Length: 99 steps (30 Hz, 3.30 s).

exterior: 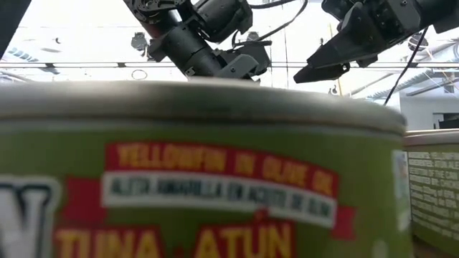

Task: Pick & Place Food Item
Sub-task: Put the red apple into the left transparent bin

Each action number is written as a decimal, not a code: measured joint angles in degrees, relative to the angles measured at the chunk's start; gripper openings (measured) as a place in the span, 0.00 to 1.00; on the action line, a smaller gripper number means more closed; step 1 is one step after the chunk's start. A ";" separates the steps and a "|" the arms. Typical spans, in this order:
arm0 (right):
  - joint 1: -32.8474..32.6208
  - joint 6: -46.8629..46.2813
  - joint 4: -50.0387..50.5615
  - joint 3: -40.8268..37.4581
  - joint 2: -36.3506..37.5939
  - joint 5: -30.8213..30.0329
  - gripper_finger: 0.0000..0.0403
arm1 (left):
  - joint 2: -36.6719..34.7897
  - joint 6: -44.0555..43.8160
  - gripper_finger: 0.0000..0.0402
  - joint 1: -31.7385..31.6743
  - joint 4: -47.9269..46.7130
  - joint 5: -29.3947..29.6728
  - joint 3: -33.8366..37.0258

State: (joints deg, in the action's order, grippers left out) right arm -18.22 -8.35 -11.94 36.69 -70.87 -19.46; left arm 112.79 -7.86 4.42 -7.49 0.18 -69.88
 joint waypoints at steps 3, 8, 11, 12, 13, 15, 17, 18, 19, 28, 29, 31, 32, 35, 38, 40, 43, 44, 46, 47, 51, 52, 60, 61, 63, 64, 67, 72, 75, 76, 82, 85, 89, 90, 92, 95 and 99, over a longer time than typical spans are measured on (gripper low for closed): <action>0.00 0.18 1.38 0.00 0.95 -0.23 0.87 | -1.12 1.97 0.67 0.32 3.77 0.82 0.26; -0.02 -2.54 8.13 0.00 6.24 -0.35 0.87 | -4.65 4.83 0.67 1.47 8.10 1.21 0.42; -0.04 -5.09 13.63 0.00 10.12 -1.90 0.87 | -5.93 5.99 0.67 2.03 15.60 1.15 2.53; -0.13 -6.04 15.89 0.00 11.25 -2.75 0.87 | -6.48 6.26 0.67 2.11 17.63 0.98 3.76; -0.22 -7.06 18.33 0.00 12.29 -3.74 0.87 | -6.82 6.32 0.67 2.05 20.15 0.53 4.85; -0.48 -9.33 23.17 0.00 14.29 -6.06 0.87 | -8.25 6.38 0.67 1.64 27.46 -0.70 7.05; -0.68 -11.66 27.33 0.00 15.94 -8.37 0.87 | -9.99 6.27 0.67 0.74 34.75 -2.28 10.03; -0.93 -13.00 29.49 0.00 16.74 -9.15 0.87 | -10.33 5.85 0.67 0.05 39.38 -3.34 11.80; -1.05 -14.28 31.84 -0.02 17.28 -10.10 0.87 | -10.68 5.16 0.67 -0.77 43.67 -4.71 13.69; -1.40 -10.34 19.04 -2.10 17.52 -13.56 0.87 | -11.34 -3.45 0.68 -7.05 74.15 -17.19 21.70; -1.40 -7.65 13.56 -3.46 17.17 -13.54 0.87 | -11.16 -3.42 0.68 -7.01 75.02 -18.07 21.78; -1.40 -2.76 1.37 -6.56 16.13 -13.47 0.87 | -11.24 -3.28 0.68 -6.77 75.59 -18.75 21.77; -1.40 -0.64 -6.10 -8.30 15.37 -13.40 0.87 | -11.30 -3.10 0.68 -6.60 75.97 -18.93 21.76; -1.39 5.13 -28.63 -13.83 12.12 -13.39 0.87 | -11.28 -2.96 0.67 -6.17 76.23 -18.94 21.74; -0.84 9.12 -46.64 -18.15 6.99 -12.67 0.87 | -11.30 -2.71 0.67 -5.74 77.40 -18.72 21.72; 0.00 9.80 -54.99 -18.90 3.32 -7.92 0.87 | -11.30 -2.36 0.68 -5.47 77.99 -18.77 21.67; 1.01 9.24 -61.35 -17.27 -2.07 0.49 0.87 | -11.30 -1.72 0.69 -5.34 77.99 -18.83 21.67; 1.18 9.20 -61.88 -16.09 -3.77 2.02 0.87 | -11.30 -1.66 0.69 -5.38 77.99 -18.79 21.67; 1.48 9.46 -61.87 -13.49 -6.84 3.30 0.87 | -11.30 -1.71 0.67 -5.41 77.99 -18.77 21.67; 1.62 9.75 -61.87 -11.92 -8.36 3.21 0.87 | -11.30 -1.79 0.67 -5.41 78.07 -18.82 21.67; 2.05 12.21 -61.79 -7.25 -13.09 3.02 0.87 | -11.37 -1.87 0.67 -5.30 78.28 -19.26 21.67; 2.15 12.51 -61.76 -6.40 -13.75 3.04 0.87 | -11.37 -1.87 0.67 -5.21 78.28 -19.29 21.67; 2.47 13.11 -61.58 -3.15 -15.30 3.25 0.84 | -11.50 -1.31 0.67 -4.27 78.74 -18.95 21.61; 2.41 13.40 -61.23 -3.18 -14.94 3.26 0.82 | -11.50 -1.21 0.67 -4.27 78.64 -18.96 21.61; 1.96 13.32 -60.71 -3.26 -14.53 3.05 0.75 | -11.50 -1.17 0.67 -4.27 78.23 -18.94 21.52; 1.85 13.12 -59.82 -3.28 -14.16 2.86 0.73 | -11.50 -1.23 0.68 -4.26 77.82 -18.94 21.52; 1.07 11.42 -54.18 -3.32 -11.66 1.16 0.73 | -11.50 -2.48 0.76 -4.27 76.00 -18.44 21.52; 0.85 5.44 -35.65 -3.30 -4.51 -0.04 0.73 | -13.47 -4.16 0.90 -4.38 67.85 -17.32 21.68; 0.90 0.94 -23.99 -3.26 -0.55 -0.08 0.73 | -16.53 -3.16 0.94 -4.34 61.23 -13.48 21.67; 0.90 -0.15 -21.26 -3.26 0.13 -0.17 0.73 | -17.53 -3.14 0.94 -4.12 58.85 -11.82 21.67; 3.28 -3.07 -17.00 -3.24 -2.09 -0.05 0.73 | -19.48 -2.05 0.95 -1.01 49.33 -6.35 20.32; 5.07 -3.36 -16.86 -3.26 -4.52 0.79 0.73 | -19.51 1.13 0.95 1.01 37.28 -4.26 15.50; 7.30 -4.56 -19.10 -3.26 -7.62 5.44 0.73 | -18.68 4.05 0.95 3.06 18.37 6.33 7.81; 7.58 -4.51 -19.98 -3.26 -8.33 6.37 0.73 | -18.29 4.56 0.95 3.33 15.48 8.01 6.65; 7.86 -4.50 -22.43 -3.25 -9.52 8.51 0.73 | -17.39 5.39 0.95 3.48 13.34 9.31 5.69; 8.04 -4.01 -25.03 -3.23 -11.13 10.64 0.73 | -16.50 6.04 0.95 3.18 13.51 9.48 5.56; 8.05 -2.65 -24.82 -2.90 -11.80 10.52 0.73 | -16.24 5.44 0.95 2.32 13.24 10.81 5.56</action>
State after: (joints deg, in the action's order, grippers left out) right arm -10.17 -11.00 -36.77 33.79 -82.67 -8.94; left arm 96.55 -2.42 6.73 5.75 10.98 -64.31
